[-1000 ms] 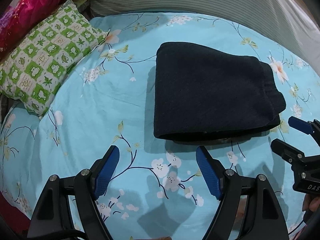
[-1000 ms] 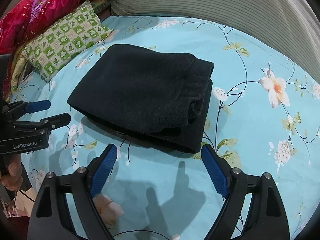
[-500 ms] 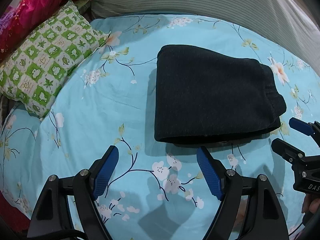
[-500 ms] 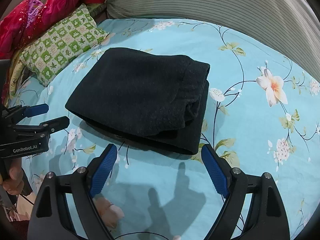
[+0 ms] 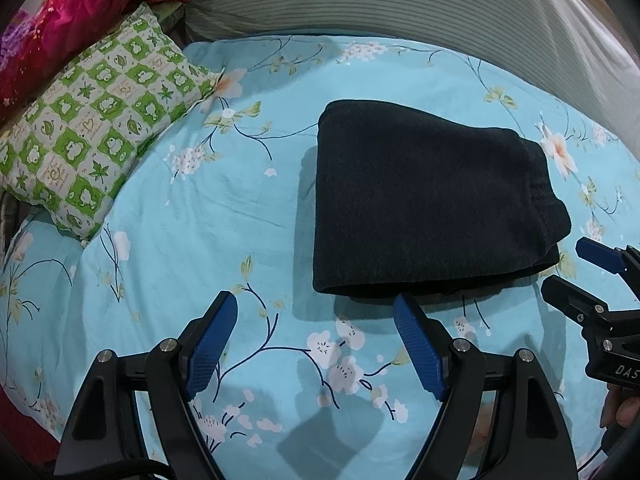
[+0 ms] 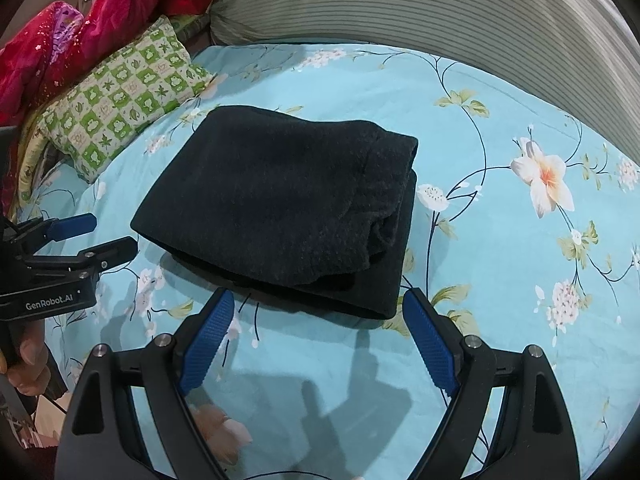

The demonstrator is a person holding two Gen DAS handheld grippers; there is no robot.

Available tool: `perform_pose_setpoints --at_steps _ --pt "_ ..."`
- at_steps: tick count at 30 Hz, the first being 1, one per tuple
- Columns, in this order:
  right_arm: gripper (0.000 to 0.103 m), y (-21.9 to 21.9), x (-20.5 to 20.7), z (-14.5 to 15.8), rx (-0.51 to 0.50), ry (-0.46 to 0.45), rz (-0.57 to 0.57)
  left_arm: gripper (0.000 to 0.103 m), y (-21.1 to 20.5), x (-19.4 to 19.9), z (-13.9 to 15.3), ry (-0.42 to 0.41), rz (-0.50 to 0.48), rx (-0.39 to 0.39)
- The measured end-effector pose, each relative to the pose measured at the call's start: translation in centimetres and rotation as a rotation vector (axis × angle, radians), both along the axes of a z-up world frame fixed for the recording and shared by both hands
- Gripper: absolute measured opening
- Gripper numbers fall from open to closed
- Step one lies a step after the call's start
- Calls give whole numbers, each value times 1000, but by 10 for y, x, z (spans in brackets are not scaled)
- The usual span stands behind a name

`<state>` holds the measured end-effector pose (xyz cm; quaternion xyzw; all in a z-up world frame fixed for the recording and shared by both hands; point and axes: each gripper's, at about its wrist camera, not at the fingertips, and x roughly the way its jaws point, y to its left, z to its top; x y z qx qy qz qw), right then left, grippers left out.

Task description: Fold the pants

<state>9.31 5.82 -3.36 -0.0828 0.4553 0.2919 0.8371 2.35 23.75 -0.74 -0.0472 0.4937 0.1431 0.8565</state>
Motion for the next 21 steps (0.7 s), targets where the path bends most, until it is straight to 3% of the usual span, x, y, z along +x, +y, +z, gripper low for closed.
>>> perform_pose_setpoints --at_steps 21 --pt "86 3 -2 3 22 -2 -21 82 -2 2 4 -16 1 5"
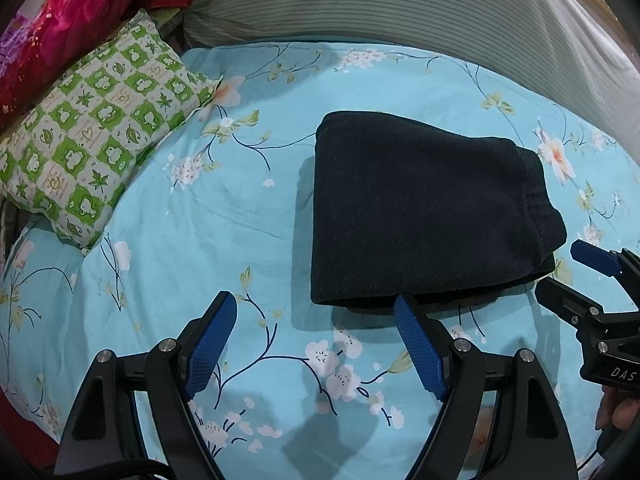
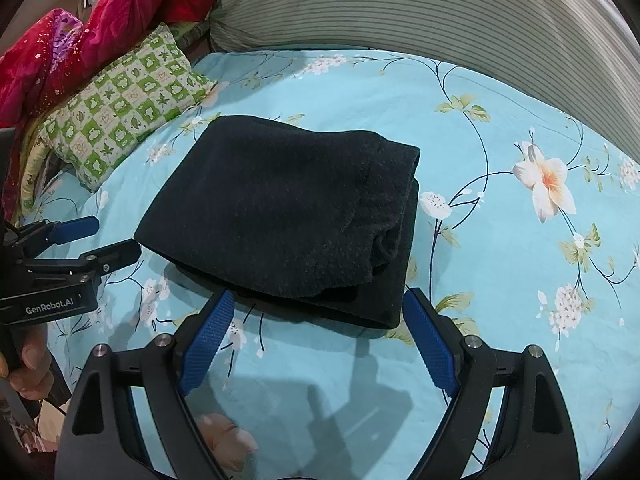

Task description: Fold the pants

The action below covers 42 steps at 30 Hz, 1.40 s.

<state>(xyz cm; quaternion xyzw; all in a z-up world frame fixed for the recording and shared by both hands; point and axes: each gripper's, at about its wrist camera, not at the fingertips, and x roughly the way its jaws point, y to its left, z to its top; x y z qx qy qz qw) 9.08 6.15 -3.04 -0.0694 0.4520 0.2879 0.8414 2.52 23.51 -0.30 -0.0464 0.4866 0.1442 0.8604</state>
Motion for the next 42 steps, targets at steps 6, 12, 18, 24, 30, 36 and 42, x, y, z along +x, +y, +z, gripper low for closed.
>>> perform_pose_setpoints --at_steps 6,12,18,24,30,36,42 --pt "86 1 0 0 2 1 -4 82 0 0 0 0 0 1" --pt "86 0 1 0 3 -1 -3 82 1 1 1 -3 0 1" --pt "86 -1 3 1 9 -1 -11 82 2 2 2 -5 -2 1" --pt "86 0 2 3 14 -4 -17 82 1 3 3 -8 -5 3" --pt "86 1 2 5 16 -6 -19 83 2 4 3 -8 -4 2" --pt "86 1 3 5 16 -5 -21 83 1 4 3 -7 -4 2" --pt "86 1 4 5 16 -5 -20 83 1 5 3 -9 -7 2"
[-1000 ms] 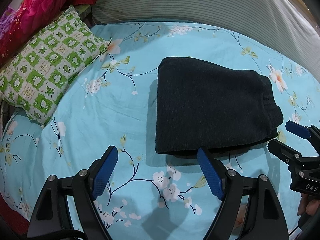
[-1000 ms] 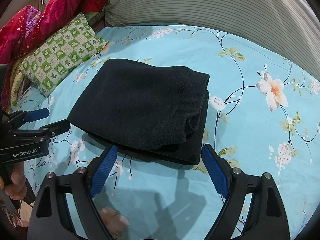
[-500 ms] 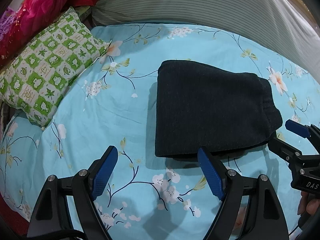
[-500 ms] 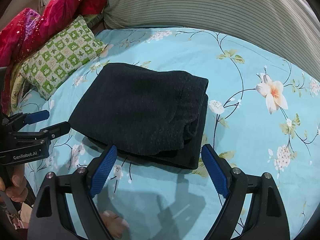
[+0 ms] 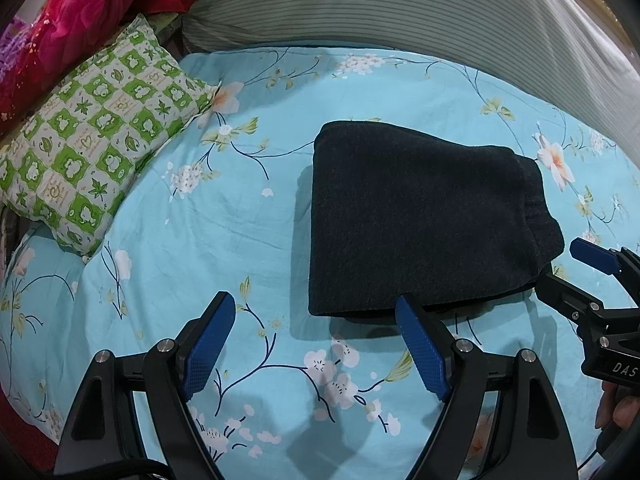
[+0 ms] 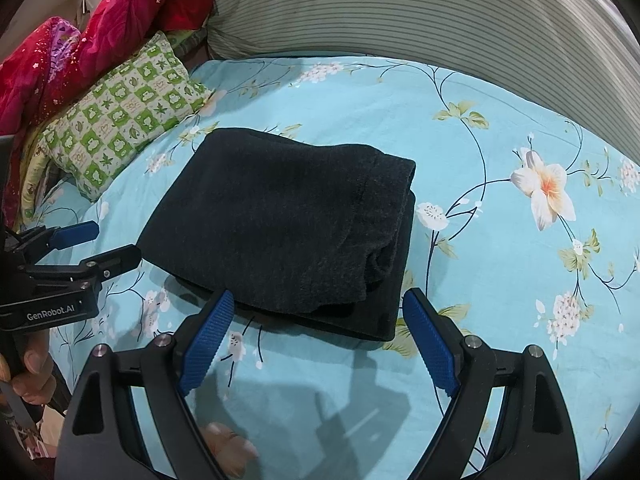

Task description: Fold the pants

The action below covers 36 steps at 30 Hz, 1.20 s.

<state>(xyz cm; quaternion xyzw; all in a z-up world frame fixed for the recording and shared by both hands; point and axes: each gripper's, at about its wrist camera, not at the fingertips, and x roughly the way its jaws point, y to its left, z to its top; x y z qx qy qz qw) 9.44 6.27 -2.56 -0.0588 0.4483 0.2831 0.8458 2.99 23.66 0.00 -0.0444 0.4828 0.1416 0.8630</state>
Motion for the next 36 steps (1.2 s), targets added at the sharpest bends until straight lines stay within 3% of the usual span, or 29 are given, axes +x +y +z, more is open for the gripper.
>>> perform_pose_setpoints --at_steps 36 --pt "87 -6 5 3 11 6 -23 83 -1 4 6 -17 -13 14"
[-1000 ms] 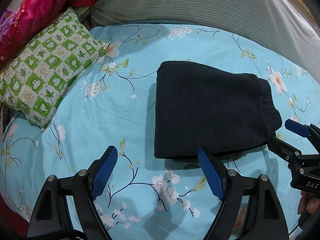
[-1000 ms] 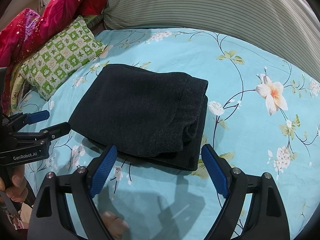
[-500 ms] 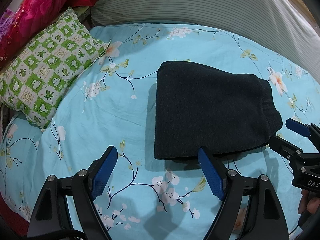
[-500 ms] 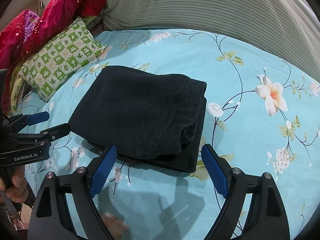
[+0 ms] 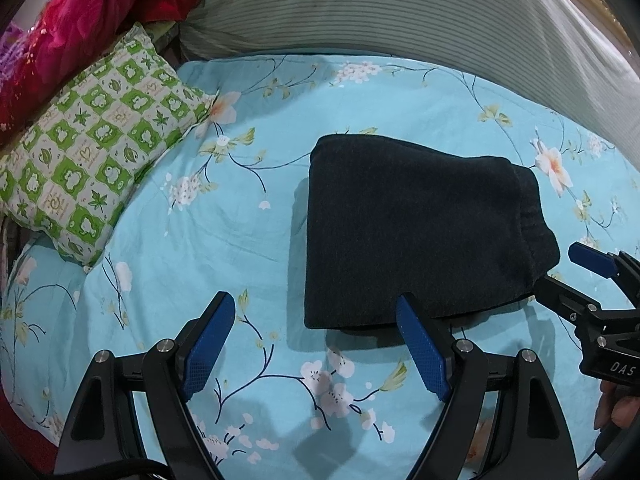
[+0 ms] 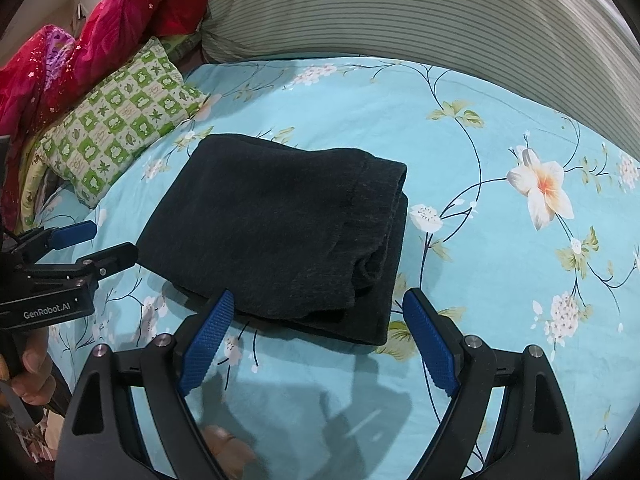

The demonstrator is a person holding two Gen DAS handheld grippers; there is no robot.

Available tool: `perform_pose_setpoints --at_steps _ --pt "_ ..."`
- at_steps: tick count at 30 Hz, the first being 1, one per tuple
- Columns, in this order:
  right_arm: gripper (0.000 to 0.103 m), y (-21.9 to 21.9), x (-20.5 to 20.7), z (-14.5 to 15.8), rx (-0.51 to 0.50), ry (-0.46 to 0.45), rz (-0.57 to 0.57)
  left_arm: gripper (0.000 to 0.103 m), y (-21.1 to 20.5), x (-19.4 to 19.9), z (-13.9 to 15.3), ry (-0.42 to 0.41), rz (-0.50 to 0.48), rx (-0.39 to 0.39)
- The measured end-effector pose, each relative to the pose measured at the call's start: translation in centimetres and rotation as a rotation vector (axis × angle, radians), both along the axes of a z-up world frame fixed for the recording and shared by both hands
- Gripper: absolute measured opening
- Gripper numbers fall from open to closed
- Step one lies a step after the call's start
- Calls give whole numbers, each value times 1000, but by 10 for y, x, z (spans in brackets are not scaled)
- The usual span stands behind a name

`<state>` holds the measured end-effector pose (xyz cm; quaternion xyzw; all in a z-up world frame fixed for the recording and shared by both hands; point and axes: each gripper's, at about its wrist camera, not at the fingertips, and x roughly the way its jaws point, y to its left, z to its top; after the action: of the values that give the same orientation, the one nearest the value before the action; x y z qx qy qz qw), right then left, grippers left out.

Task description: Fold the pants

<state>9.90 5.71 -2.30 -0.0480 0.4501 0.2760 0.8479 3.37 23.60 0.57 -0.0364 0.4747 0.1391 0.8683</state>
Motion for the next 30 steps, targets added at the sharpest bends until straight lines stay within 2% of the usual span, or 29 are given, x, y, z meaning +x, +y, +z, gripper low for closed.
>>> perform_pose_setpoints --at_steps 7,15,30 --pt "87 -2 5 3 8 2 -7 82 0 5 4 -9 -3 5" --pt "87 -3 12 -5 11 53 -27 81 -2 16 -1 20 -29 -27" --pt "87 3 15 -3 16 52 -28 80 4 25 -2 39 -26 -51"
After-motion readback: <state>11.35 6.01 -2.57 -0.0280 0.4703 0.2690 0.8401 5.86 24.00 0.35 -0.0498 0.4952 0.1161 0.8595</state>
